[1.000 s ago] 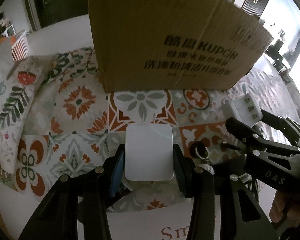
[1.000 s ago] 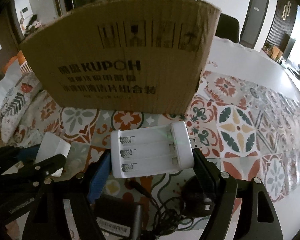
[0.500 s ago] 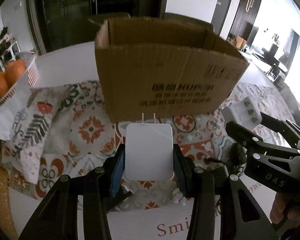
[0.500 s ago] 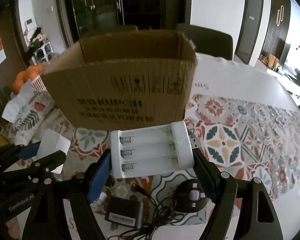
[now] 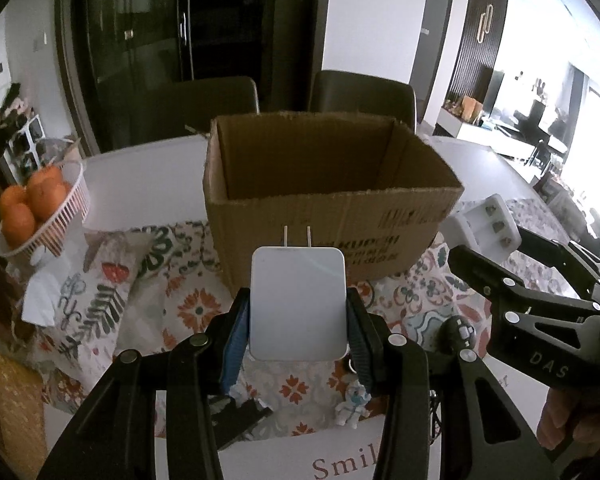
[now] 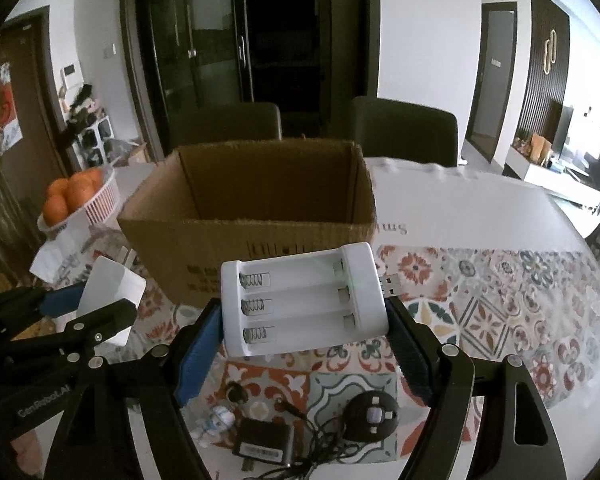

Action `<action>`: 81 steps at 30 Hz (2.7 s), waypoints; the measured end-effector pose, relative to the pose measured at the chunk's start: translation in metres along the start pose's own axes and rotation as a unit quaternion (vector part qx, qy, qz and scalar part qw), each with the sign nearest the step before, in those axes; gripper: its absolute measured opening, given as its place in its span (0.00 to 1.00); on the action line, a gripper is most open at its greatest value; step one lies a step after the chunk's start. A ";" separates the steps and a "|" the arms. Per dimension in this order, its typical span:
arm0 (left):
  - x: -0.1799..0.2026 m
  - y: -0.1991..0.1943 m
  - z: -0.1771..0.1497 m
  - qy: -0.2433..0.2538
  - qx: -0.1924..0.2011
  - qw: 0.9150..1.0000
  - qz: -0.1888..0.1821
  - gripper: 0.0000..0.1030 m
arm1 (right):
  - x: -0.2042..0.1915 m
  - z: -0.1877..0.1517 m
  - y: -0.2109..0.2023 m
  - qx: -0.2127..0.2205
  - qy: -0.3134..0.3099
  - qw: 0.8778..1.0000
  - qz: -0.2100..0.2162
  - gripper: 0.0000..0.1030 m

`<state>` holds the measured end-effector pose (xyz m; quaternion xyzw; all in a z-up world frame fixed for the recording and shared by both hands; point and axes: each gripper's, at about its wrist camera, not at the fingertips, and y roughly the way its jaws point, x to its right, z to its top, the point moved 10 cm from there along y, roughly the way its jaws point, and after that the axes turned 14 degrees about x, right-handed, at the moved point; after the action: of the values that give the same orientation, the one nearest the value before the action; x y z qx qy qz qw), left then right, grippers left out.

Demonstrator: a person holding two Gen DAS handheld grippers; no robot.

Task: Organize rigid objects
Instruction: 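Lift the charger cube and battery charger and carry them over the box, then lower both chargers into the box and open both tools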

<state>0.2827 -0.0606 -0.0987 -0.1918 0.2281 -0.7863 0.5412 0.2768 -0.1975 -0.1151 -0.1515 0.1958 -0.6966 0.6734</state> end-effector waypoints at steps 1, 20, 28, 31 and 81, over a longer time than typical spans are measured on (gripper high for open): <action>0.000 -0.002 0.004 0.001 0.004 1.000 0.001 0.43 | 0.000 0.004 -0.001 0.003 0.000 1.000 0.000 0.77; -0.007 0.003 0.060 0.004 0.038 0.999 0.002 0.43 | -0.001 0.057 0.006 0.039 0.008 0.999 0.007 0.77; -0.011 0.018 0.078 0.003 0.033 0.999 0.005 0.43 | -0.003 0.069 0.028 0.029 0.015 0.999 0.018 0.77; -0.012 0.027 0.081 0.004 0.027 1.000 0.005 0.43 | -0.004 0.071 0.036 0.024 0.014 0.999 0.020 0.77; -0.025 0.034 0.074 0.008 0.015 0.999 0.037 0.54 | -0.001 0.065 0.054 -0.008 -0.008 1.000 -0.003 0.79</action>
<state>0.3580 -0.0590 -0.0585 -0.1688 0.2271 -0.7706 0.5711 0.3550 -0.2015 -0.0836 -0.1628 0.1956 -0.6961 0.6714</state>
